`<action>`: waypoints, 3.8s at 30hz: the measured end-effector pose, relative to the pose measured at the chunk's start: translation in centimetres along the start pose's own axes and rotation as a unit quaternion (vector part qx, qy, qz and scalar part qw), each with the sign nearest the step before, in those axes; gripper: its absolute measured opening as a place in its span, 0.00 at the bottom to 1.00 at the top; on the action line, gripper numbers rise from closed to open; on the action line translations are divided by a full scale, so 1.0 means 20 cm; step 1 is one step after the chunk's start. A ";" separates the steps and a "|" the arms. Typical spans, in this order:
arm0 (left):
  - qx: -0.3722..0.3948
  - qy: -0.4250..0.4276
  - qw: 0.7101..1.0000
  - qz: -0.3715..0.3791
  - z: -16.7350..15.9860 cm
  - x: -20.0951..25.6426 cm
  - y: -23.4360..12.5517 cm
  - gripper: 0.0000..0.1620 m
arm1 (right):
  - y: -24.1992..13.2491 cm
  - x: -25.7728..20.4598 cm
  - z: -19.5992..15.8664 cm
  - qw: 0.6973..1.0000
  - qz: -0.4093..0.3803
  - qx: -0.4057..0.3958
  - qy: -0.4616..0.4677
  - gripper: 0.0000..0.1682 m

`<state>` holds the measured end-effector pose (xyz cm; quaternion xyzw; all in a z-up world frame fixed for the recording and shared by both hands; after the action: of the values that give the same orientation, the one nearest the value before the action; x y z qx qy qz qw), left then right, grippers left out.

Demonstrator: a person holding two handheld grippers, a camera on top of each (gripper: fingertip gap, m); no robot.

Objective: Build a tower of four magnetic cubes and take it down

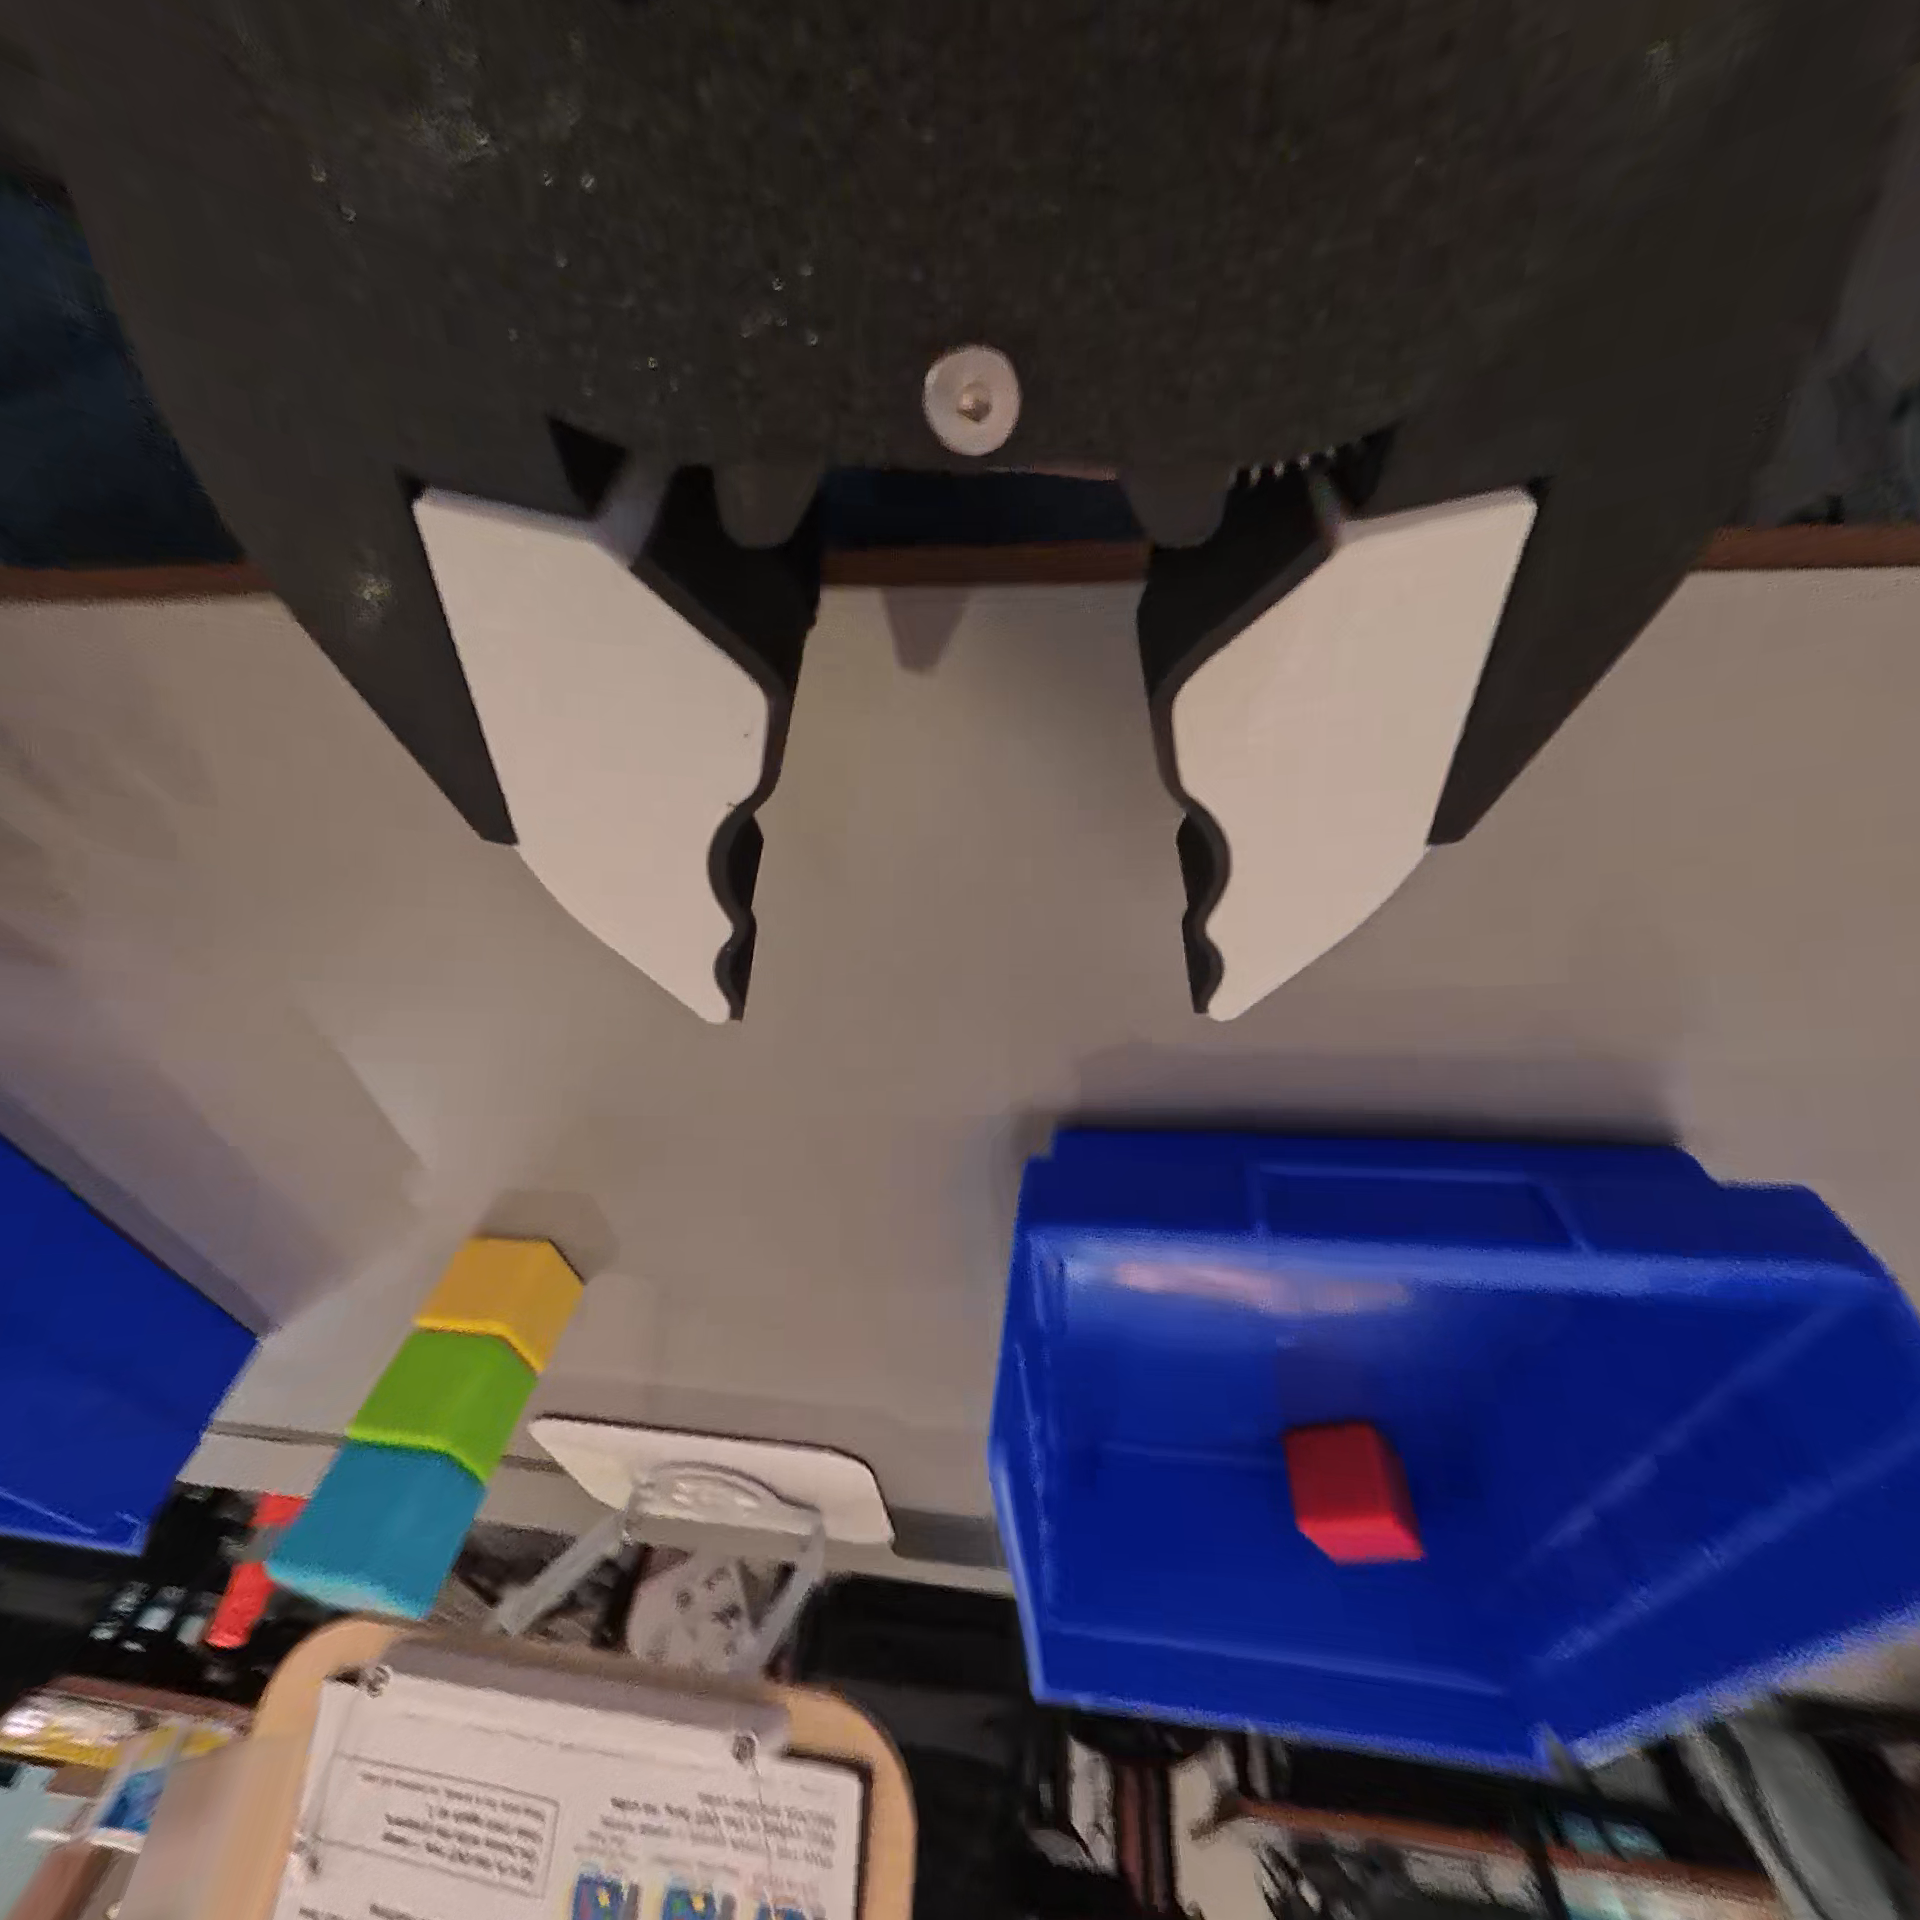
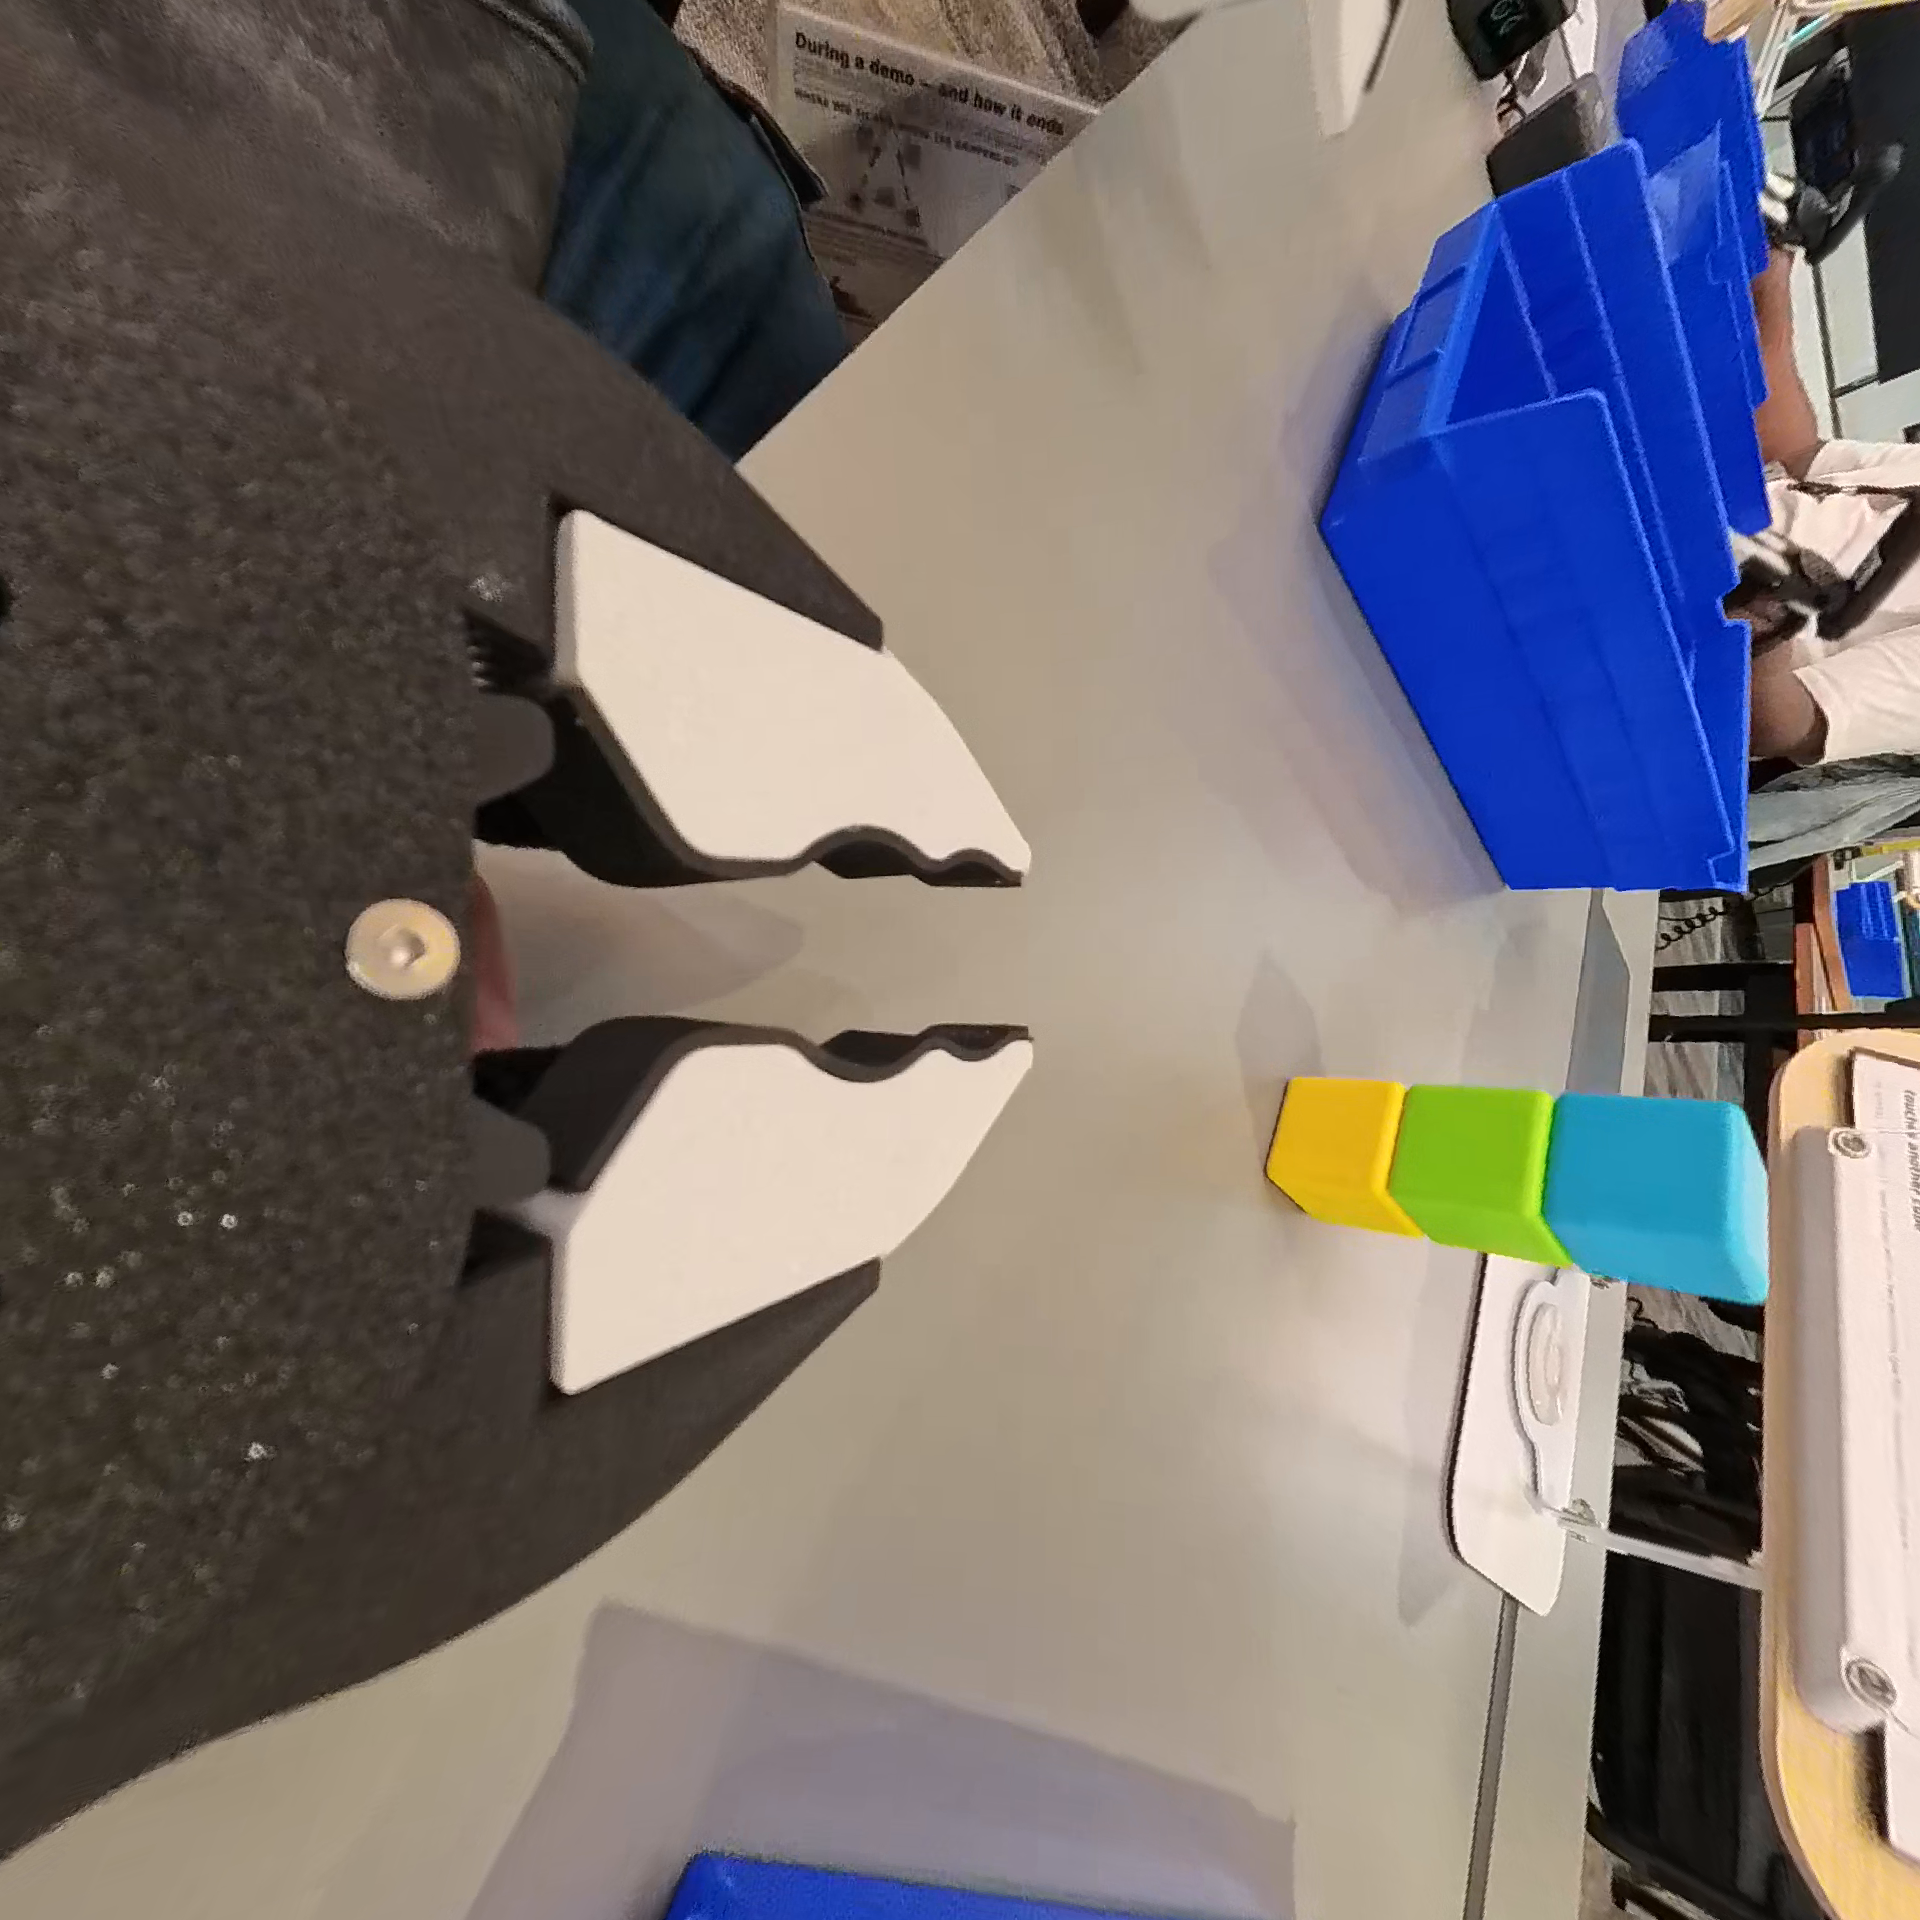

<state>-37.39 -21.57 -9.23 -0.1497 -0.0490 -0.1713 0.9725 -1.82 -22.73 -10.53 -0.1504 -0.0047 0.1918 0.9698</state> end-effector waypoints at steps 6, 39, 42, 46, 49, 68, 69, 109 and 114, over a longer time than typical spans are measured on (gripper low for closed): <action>0.031 0.001 0.995 0.098 0.38 -0.07 0.25 0.55 | -0.01 0.00 0.00 1.000 0.001 0.006 0.002 0.15; -0.350 -0.111 0.902 0.228 0.61 -0.88 1.76 0.35 | -0.02 0.03 -0.01 0.999 0.009 0.014 0.031 0.15; -0.350 -0.088 0.914 0.187 0.64 -0.87 1.72 0.35 | -0.02 0.03 -0.01 0.999 0.010 0.015 0.031 0.15; -0.297 -0.048 0.948 0.107 0.82 -0.85 1.58 0.35 | -0.03 0.03 -0.01 0.999 0.009 0.016 0.030 0.15; -0.270 0.008 0.963 0.006 1.01 -0.77 1.44 0.35 | -0.02 0.03 -0.01 0.999 0.008 0.015 0.027 0.15; -0.207 0.396 0.725 -0.525 1.28 0.54 1.35 0.35 | -0.02 0.03 -0.01 1.000 0.008 0.013 0.027 0.14; -0.220 0.398 0.710 -0.538 1.23 0.58 1.39 0.34 | -0.02 0.03 -0.01 1.000 0.007 0.013 0.027 0.14; -0.011 0.136 0.942 -0.305 0.60 0.36 0.62 0.52 | -0.03 0.03 -0.01 1.000 0.000 0.019 0.024 0.14; 0.009 0.096 0.971 -0.219 0.18 0.33 0.32 0.52 | -0.02 0.02 -0.01 1.000 -0.015 0.015 0.010 0.14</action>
<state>-29.24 -16.83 -6.56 -0.1095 0.0116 -0.3935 0.9127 -1.33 -23.06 -10.59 -0.1377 0.0059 0.1761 0.9747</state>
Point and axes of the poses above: each gripper's, where its closed fingertips meet, y out along the fingers, z out of its top, x = y × z across the jaws, the point moved 10 cm from there along -y, back along the fingers, and after that the axes turned 5 degrees about -z, right-handed, at the moved point
